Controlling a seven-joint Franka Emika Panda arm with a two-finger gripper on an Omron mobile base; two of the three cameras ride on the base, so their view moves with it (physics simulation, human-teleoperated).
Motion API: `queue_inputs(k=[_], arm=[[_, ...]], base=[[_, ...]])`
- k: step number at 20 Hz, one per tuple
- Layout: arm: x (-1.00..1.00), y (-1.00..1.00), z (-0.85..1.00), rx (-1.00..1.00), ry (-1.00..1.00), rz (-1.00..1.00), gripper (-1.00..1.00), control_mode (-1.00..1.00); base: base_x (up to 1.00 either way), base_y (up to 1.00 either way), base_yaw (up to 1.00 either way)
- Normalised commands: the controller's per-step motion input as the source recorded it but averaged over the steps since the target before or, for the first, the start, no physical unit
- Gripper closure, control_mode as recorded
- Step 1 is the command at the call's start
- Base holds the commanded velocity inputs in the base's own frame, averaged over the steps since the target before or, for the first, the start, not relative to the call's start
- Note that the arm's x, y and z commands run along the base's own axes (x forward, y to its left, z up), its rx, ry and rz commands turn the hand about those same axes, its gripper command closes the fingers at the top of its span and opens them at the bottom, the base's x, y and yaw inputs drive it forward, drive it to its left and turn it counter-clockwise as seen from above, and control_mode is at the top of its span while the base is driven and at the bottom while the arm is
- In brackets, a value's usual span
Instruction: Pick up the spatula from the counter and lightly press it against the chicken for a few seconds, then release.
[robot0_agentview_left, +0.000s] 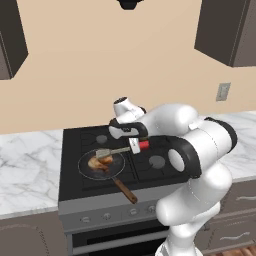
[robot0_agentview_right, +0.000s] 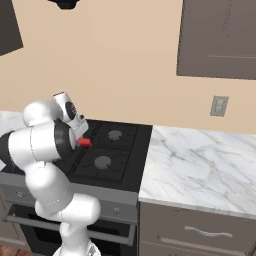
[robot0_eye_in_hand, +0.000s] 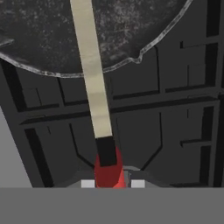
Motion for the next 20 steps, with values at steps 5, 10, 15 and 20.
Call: queue_inputs(k=[5, 10, 15, 20], arm=[[-0.03, 0.00, -0.30, -0.06, 0.05, 0.00, 1.00, -1.00], [-0.07, 0.00, -0.31, -0.05, 0.03, 0.00, 1.00, -1.00], [-0.13, 0.00, -0.26, -0.04, 0.00, 0.00, 1.00, -1.00], [-0.13, 0.00, -0.15, -0.03, 0.00, 0.00, 1.00, -1.00]], base=[[0.00, 0.00, 0.00], [0.00, 0.00, 0.00], [0.00, 0.00, 0.00], [0.00, 0.00, 0.00]])
